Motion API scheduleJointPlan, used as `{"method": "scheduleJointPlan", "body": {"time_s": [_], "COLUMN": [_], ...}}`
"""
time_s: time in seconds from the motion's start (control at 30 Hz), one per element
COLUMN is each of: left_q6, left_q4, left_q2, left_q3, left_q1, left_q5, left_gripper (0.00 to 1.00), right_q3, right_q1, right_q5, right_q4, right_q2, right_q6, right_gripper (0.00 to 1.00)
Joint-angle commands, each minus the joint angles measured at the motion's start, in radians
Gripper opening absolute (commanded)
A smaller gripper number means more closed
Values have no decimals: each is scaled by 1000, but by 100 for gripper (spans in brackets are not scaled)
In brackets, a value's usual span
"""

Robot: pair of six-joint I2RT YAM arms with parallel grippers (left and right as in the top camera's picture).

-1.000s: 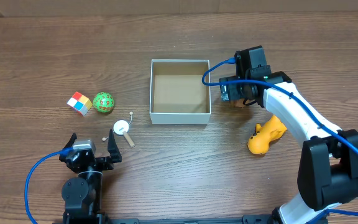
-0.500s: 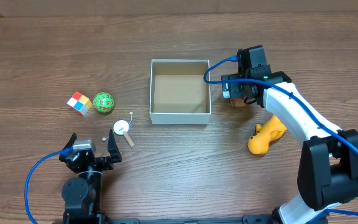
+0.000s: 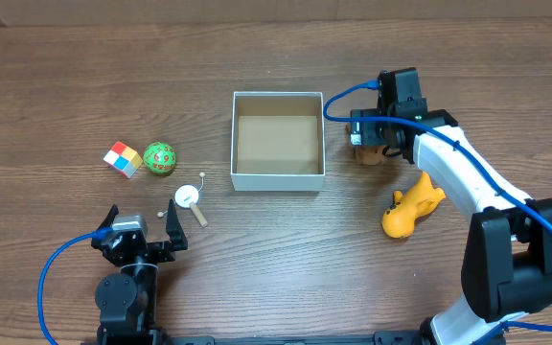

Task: Pack container
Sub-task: 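Close the right gripper on the brown plush hamster and lift, then carry the hamster left and lower it into the white box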

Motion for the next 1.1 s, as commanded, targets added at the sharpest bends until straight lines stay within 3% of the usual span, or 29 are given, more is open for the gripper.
{"method": "scheduleJointPlan", "body": {"time_s": [0.0,0.07,0.2,0.37,0.53,0.67,0.87,1.07], "left_q6": [-14,-14,-14,-14,-14,-14,-14,-14], "left_q4": [3,4,3,4,4,4,4,3], "left_q2": [-8,-8,-8,-8,-8,-8,-8,-8], "left_q3": [-3,-3,-3,-3,-3,-3,-3,-3], "left_q1": [-7,-7,-7,-7,-7,-7,-7,-7], "left_q5": [-10,-10,-10,-10,-10,-10,-10,-10], "left_gripper": [100,100,100,100,100,100,100,100], "right_q3": [-19,-19,-19,-19,-10,109,324,445], "right_q1": [-9,-9,-9,-9,-9,-9,14,137], "right_q5": [-23,-42,-92,-105,-71,10,11,9], "right_q4": [19,10,5,14,5,-116,-319,-447], "right_q2": [11,11,11,11,6,-57,-173,-211], "right_q6": [30,30,30,30,29,26,25,27], "right_gripper": [84,83,65,27,16,7,4,4]}}
